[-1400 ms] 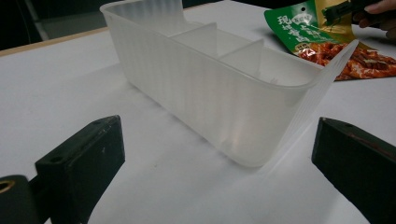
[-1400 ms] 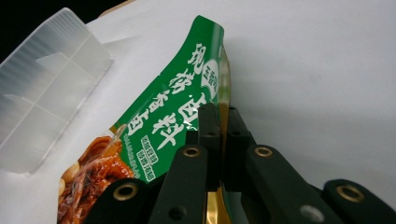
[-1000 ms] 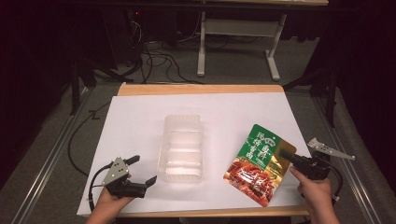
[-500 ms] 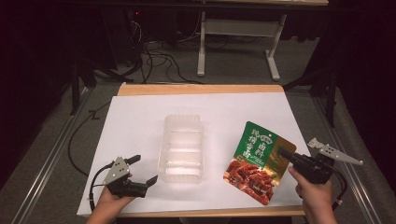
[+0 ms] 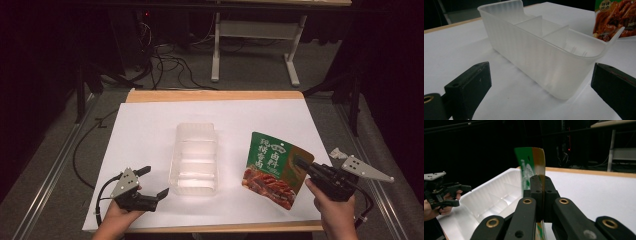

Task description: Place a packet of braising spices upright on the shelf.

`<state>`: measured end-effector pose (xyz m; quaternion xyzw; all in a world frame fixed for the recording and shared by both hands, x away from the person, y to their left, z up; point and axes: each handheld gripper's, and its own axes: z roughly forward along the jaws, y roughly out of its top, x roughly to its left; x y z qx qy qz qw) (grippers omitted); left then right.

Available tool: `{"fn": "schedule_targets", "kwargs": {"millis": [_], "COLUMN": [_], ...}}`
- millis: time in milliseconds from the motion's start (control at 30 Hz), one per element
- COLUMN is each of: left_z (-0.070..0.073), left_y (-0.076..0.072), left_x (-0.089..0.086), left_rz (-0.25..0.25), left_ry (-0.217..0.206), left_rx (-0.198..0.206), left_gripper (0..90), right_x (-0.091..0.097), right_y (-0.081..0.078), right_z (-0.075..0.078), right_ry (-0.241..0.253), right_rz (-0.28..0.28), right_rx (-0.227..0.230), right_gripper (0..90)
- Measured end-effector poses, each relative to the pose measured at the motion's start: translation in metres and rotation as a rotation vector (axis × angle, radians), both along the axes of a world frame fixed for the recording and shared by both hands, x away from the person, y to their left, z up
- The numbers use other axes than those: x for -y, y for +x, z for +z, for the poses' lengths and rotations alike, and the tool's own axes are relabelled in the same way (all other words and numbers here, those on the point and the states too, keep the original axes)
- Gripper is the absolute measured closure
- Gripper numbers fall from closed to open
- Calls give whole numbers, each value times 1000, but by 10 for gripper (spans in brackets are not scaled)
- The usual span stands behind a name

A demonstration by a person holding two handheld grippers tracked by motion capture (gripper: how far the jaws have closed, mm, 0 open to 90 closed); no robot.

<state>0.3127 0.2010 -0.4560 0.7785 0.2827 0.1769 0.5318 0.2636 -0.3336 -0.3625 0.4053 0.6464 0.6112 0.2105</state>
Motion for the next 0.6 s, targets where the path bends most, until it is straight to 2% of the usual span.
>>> {"fn": "schedule_targets", "kwargs": {"millis": [133,233,400,500,600], "left_z": [0,0,-1,-1,-1], "left_y": [0,0,0,0,0], "left_x": [0,0,1,2,1], "left_rz": [-2,0,-2,-5,-2], "left_ry": [2,2,4,5,4], "left_rx": [0,-1,-3,-5,-2], "left_gripper": [36,37,38,38,38], "right_x": [-1,1,11,18,25], "right_y": [-4,-6,-10,-10,-7], "right_z": [7,9,11,7,-1], "right_ry": [-6,-34,-27,-21,-13], "right_rz": [-29,-85,-187,-246,-282], "right_rx": [48,95,166,183,166], "right_gripper": [900,900,900,900,900]}}
